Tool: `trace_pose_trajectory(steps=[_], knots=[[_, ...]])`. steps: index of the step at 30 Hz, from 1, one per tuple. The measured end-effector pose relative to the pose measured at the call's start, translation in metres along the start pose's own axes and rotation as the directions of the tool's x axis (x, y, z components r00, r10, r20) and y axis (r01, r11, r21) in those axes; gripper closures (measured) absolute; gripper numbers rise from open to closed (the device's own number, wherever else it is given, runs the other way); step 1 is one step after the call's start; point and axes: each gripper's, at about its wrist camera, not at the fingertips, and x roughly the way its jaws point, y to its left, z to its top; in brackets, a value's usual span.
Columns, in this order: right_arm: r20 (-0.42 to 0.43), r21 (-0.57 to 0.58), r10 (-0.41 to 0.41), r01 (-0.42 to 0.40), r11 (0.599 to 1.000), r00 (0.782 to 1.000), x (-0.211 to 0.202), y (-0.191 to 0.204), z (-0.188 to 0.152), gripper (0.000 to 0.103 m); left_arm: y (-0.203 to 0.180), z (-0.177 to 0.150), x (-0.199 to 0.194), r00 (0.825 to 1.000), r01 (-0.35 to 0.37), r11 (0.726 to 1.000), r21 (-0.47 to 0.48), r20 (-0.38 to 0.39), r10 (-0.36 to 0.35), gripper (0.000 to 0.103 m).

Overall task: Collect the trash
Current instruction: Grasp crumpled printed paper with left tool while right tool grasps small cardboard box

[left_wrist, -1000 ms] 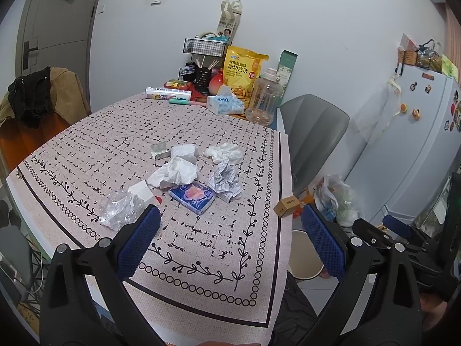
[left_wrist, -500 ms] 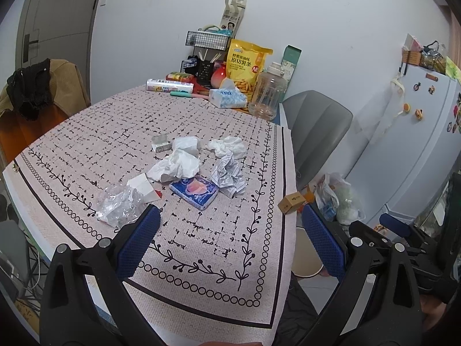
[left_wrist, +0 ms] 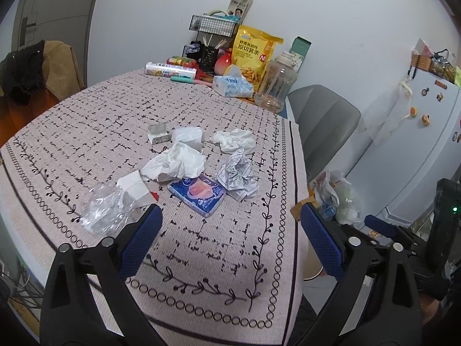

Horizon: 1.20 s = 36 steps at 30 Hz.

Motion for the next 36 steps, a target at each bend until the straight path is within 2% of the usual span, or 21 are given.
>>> trace_pose_trajectory(steps=[5,11,18,21,22,28,34,36], knots=[[-0.053,0.002,0.016,-0.016,1.000,0.998,0.036,-0.005,0.006,0.032,-0.002,0.009,0.030,0.999,0.019,1.000,0.009,-0.041,-0.019,0.020],[-0.092,0.020,0.022,-0.020,1.000,0.996,0.070,-0.017,0.010,0.036,-0.004,0.017,0.064,0.996,0.033,0.999,0.014,-0.087,-0.031,0.028],[-0.125,0.031,0.029,-0.025,0.999,0.992,0.098,-0.025,0.013,0.041,-0.012,0.025,0.098,0.992,0.033,0.999,0.042,-0.125,-0.028,0.031],[-0.144,0.034,0.047,-0.042,0.999,0.988,0.107,-0.025,0.012,0.051,-0.015,0.029,0.113,0.990,0.027,0.998,0.057,-0.142,-0.019,0.031],[-0.148,0.033,0.055,-0.051,0.998,0.987,0.109,-0.025,0.012,0.055,-0.016,0.030,0.118,0.989,0.023,0.998,0.059,-0.146,-0.014,0.031],[-0.132,0.021,0.074,-0.072,0.997,0.988,0.109,-0.025,0.013,0.056,-0.025,0.037,0.140,0.986,0.013,0.996,0.092,-0.164,0.002,0.033],[-0.115,0.026,0.086,-0.084,0.996,0.990,0.101,-0.027,0.014,0.056,-0.030,0.043,0.159,0.980,-0.042,0.989,0.141,-0.187,0.069,0.034],[-0.110,0.029,0.088,-0.086,0.996,0.990,0.097,-0.028,0.014,0.056,-0.031,0.042,0.165,0.974,-0.050,0.988,0.145,-0.213,0.081,0.043]])
